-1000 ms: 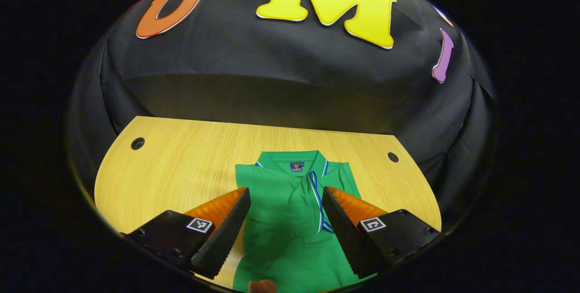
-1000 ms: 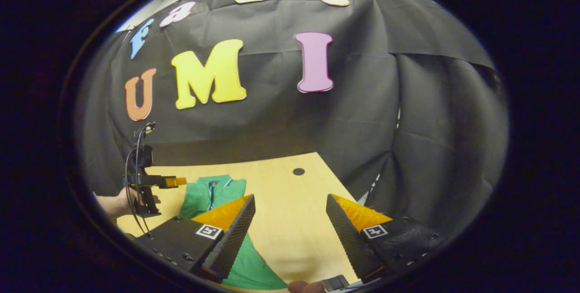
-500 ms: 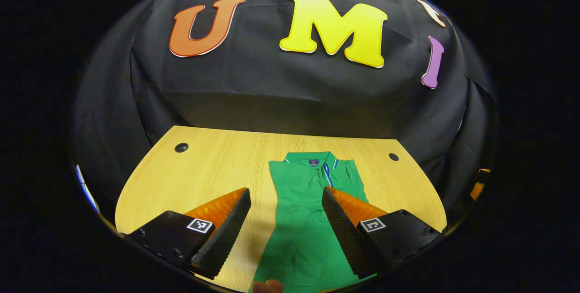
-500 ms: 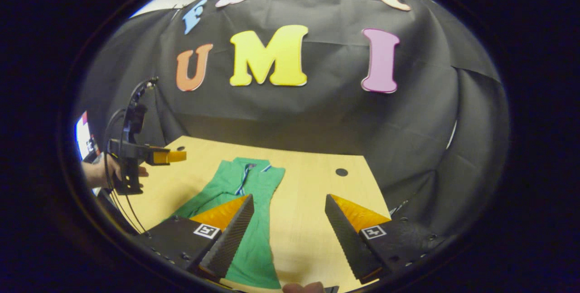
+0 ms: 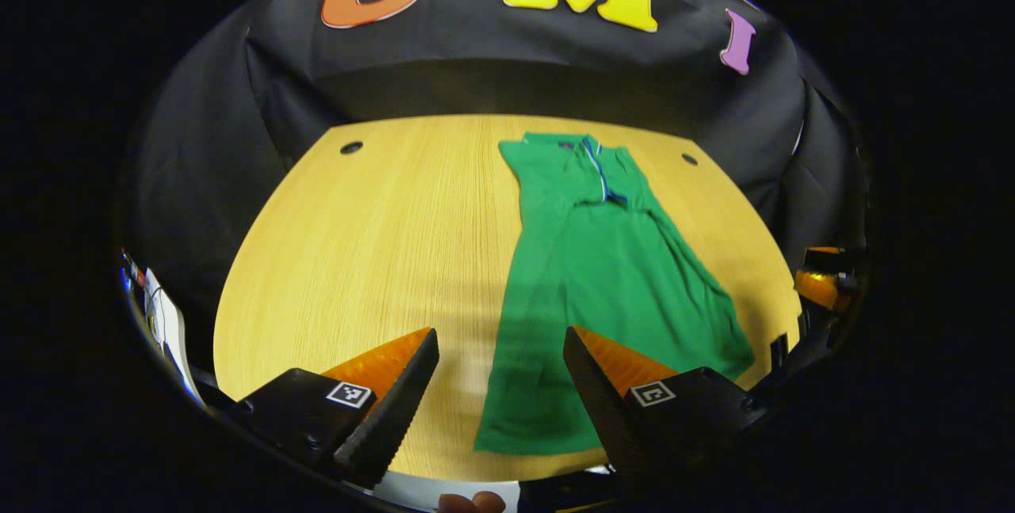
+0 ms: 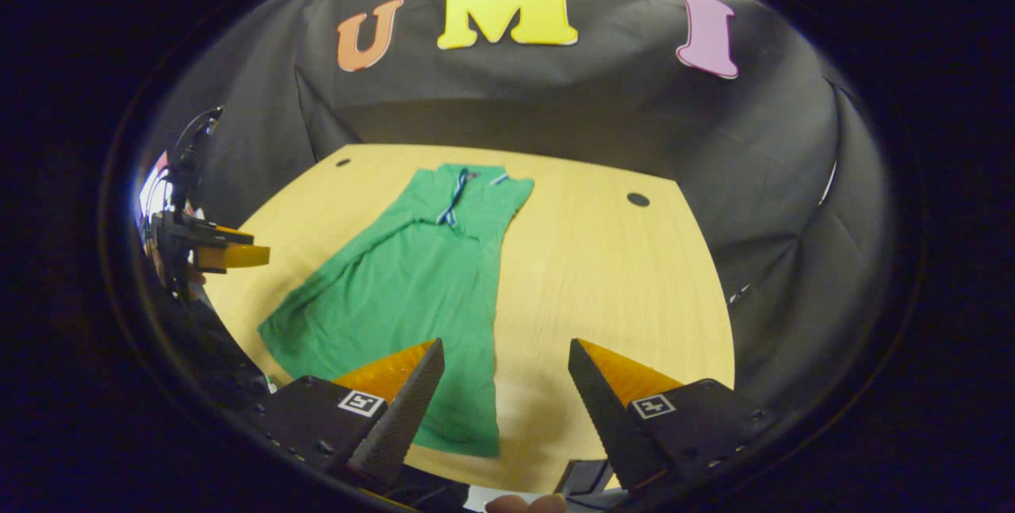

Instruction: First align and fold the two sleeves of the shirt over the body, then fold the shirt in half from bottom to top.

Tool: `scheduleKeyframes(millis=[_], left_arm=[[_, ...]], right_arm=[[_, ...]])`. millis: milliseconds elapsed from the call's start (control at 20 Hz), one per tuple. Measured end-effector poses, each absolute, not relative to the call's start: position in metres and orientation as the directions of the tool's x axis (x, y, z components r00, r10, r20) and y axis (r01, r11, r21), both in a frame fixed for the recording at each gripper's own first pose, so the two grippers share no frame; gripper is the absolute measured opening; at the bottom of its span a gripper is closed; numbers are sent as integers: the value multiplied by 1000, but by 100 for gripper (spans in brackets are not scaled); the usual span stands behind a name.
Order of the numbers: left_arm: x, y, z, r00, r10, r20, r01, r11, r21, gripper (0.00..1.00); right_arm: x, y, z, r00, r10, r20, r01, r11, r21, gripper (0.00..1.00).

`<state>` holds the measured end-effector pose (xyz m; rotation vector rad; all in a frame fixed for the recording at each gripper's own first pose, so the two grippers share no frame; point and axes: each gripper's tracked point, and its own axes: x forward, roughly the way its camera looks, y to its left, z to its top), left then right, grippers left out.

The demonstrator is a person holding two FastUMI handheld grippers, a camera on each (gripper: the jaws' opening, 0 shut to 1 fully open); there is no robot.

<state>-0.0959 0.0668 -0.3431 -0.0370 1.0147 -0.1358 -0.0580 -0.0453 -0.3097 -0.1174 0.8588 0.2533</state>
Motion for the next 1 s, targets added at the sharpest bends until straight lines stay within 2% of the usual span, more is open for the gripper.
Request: scheduleKeyframes(millis=[200,400,600,700,950,1000], left_arm=[[-155,70,-377,358,-168,-919,121,984,-133,100],[-173,71,-390,260,-165,-951,90,985,-146,100],[-160,68,-400,212,-128,-969,67,991,-116,100],[-158,60,-402,198,-127,-972,57,991,-118,100],[-148,51,-409,176,-88,-980,48,996,-81,100],[-143,48,-409,172,-85,-981,52,996,-77,100]], right_arm=[[-95,-43,-354,490,173,-854,-296,955,24,97],[-118,-39,-382,375,164,-913,-276,959,59,96],[-128,-36,-404,295,140,-945,-302,952,47,94],[-131,-35,-413,263,134,-955,-300,953,51,96],[-138,-34,-427,228,94,-969,-295,955,23,94],[-141,-35,-430,220,87,-972,-288,957,20,96]])
